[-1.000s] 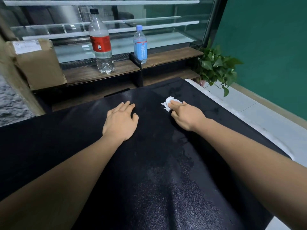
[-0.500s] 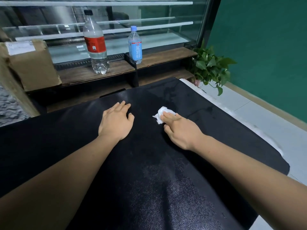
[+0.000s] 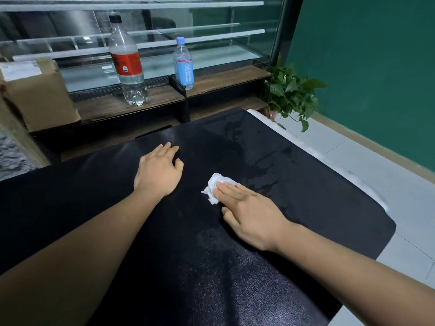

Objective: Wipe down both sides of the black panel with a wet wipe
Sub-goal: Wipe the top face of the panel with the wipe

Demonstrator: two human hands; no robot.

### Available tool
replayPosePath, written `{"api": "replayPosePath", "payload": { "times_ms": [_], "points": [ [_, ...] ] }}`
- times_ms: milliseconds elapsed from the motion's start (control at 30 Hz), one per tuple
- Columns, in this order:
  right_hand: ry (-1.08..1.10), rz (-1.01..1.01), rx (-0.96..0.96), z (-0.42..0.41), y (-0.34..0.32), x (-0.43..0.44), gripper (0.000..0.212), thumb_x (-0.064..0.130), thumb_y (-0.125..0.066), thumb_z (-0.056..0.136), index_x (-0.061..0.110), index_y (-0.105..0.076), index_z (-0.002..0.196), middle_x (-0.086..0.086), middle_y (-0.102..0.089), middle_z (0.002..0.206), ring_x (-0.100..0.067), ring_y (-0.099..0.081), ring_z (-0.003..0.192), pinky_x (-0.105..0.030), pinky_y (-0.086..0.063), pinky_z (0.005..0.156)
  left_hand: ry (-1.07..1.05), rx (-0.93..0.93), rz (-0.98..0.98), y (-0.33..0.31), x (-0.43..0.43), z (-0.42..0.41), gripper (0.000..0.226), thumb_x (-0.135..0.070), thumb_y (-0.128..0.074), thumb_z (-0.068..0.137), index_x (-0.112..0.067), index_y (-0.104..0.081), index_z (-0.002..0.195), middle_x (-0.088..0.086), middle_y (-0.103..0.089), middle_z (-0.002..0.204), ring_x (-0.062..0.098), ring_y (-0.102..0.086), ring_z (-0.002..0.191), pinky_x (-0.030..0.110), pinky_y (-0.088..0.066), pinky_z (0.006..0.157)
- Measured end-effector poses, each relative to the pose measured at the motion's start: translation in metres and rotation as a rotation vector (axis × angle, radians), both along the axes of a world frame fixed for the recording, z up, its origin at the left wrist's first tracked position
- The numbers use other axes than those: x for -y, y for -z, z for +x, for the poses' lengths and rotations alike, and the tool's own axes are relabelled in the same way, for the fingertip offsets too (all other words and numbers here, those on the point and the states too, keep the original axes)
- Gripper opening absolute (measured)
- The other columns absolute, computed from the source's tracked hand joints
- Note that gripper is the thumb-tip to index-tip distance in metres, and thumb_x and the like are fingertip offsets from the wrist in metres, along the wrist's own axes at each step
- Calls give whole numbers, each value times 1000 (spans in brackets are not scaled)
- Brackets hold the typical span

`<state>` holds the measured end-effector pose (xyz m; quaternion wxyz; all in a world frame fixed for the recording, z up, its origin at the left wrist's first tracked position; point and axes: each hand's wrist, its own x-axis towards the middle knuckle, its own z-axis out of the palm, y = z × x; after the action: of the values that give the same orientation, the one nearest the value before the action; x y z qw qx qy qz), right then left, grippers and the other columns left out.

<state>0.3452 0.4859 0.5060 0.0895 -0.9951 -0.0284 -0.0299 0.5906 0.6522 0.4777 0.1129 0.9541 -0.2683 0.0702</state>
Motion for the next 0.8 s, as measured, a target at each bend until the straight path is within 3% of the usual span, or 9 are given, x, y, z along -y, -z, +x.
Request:
{"api": "replayPosePath", "payload": {
  "times_ms": [167, 367, 667, 800],
  "points": [
    [-5, 13, -4, 6, 0, 14, 55, 34, -30, 108, 30, -31, 163, 11, -27, 171, -2, -18, 157, -26, -6, 130, 0, 0, -7, 0, 0, 0, 58, -48, -26, 105, -34, -40, 159, -9, -31, 169, 11, -23, 158, 40, -22, 125],
    [64, -4, 23, 25, 0, 47, 48, 30, -30, 107, 28, -42, 154, 14, -38, 163, -1, -27, 151, -21, -3, 125, -2, 3, -17, 1, 0, 0, 58, -49, -25, 104, -34, -40, 159, -10, -32, 169, 10, -23, 158, 40, -22, 126],
    [246, 31, -65, 53, -8, 88, 36, 24, -30, 107, 18, -53, 134, -1, -53, 144, -19, -53, 130, -25, -12, 124, -1, 6, -1, 1, 0, 0, 58, -49, -26, 105, -34, -39, 160, -9, -31, 170, 11, -22, 158, 40, -22, 126],
    [255, 49, -80, 56, -10, 88, 37, 22, -28, 107, 18, -52, 134, 6, -53, 142, -19, -53, 130, -31, -18, 127, -1, 15, 0, 1, 0, 3, 58, -50, -26, 104, -34, -40, 159, -9, -32, 169, 11, -24, 157, 40, -23, 125]
  ]
}}
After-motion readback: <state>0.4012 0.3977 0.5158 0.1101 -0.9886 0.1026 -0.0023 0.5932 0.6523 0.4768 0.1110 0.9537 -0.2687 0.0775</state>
